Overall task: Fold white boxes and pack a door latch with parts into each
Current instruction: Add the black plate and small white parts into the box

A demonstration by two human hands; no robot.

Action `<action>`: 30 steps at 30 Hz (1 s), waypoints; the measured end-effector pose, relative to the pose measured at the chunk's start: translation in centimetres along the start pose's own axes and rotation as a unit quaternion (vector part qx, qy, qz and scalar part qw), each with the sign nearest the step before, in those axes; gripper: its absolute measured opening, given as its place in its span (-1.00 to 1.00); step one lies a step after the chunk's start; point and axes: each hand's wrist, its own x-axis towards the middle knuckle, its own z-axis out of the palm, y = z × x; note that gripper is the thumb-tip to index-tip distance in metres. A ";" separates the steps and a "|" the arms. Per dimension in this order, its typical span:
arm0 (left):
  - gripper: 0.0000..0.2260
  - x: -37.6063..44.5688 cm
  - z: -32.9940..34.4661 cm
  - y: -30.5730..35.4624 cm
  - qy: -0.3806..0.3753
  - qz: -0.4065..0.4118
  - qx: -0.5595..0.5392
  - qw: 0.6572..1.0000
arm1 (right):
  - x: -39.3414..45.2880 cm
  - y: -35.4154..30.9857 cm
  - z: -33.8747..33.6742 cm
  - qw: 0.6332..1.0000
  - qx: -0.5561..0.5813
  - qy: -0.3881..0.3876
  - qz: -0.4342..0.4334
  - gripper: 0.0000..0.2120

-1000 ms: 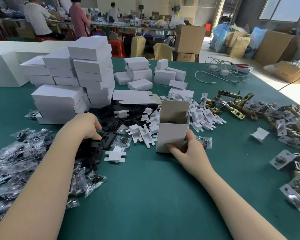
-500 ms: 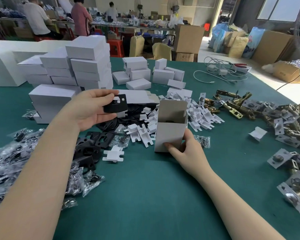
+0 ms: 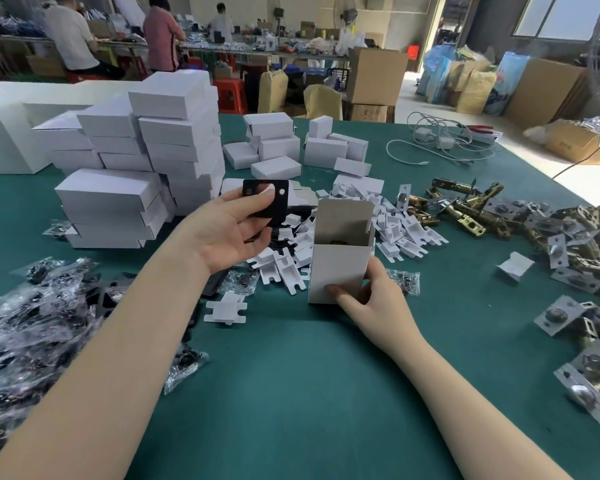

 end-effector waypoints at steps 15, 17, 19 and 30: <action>-0.70 -1.8 4.7 -2.0 -0.030 0.334 0.456 0.824 | -0.1 -0.2 0.1 1.000 0.023 0.002 0.003 -0.56; -0.85 -1.5 5.2 -1.8 -0.047 0.355 0.550 0.755 | -0.1 -0.2 0.1 1.000 0.024 0.003 0.007 -0.55; -0.85 -1.1 5.9 -1.5 -0.067 0.347 0.642 0.681 | -0.1 -0.2 0.0 1.000 0.024 0.003 0.011 -0.55; -0.80 0.6 7.5 -1.8 -0.134 0.274 0.780 0.546 | -0.4 -0.7 -0.2 1.000 0.024 0.000 0.008 -0.62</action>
